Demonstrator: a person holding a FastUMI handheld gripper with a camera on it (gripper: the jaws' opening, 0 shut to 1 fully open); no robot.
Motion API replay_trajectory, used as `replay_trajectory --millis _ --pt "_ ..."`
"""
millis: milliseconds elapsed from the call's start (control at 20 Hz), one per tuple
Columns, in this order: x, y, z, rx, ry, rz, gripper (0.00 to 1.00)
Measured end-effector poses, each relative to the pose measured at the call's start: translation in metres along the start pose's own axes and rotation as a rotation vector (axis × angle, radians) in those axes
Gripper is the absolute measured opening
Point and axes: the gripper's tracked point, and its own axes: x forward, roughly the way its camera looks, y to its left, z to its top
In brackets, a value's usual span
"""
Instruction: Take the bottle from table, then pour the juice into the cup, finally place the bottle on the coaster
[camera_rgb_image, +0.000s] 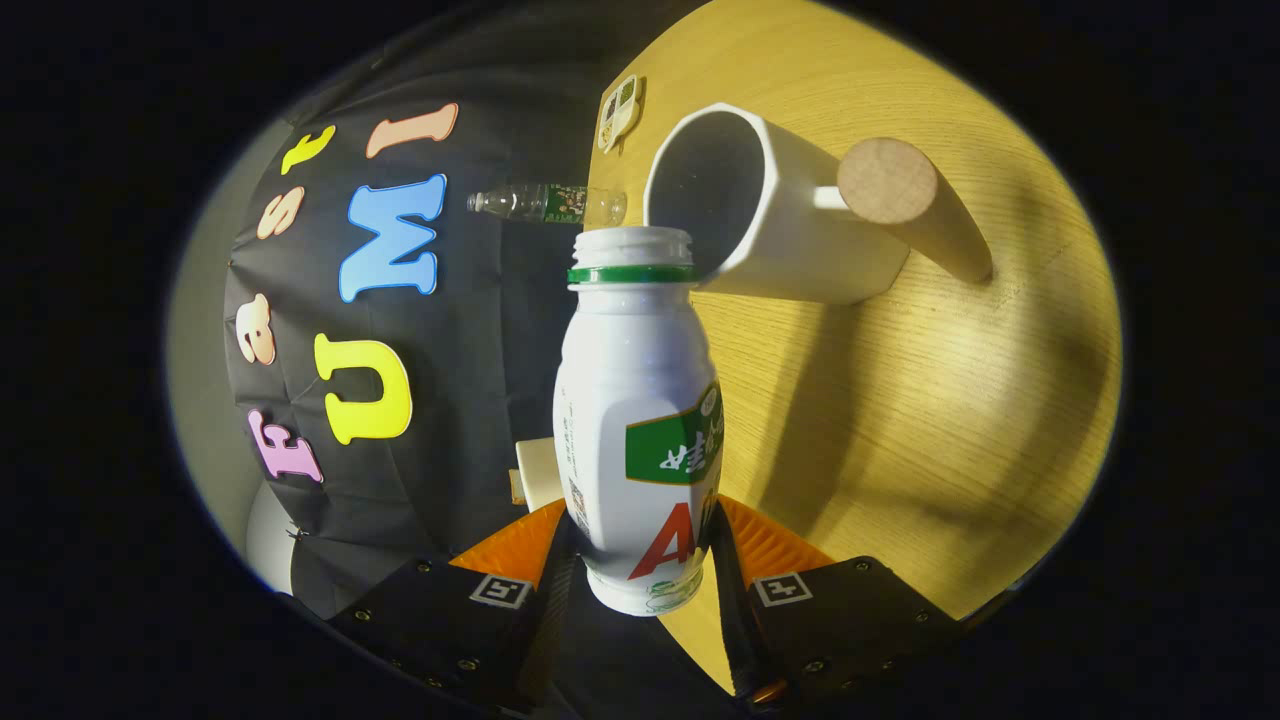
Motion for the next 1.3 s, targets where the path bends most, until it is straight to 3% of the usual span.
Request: replay_trajectory --millis 1300 --pt "-0.009 0.029 0.015 0.190 0.019 0.029 0.66"
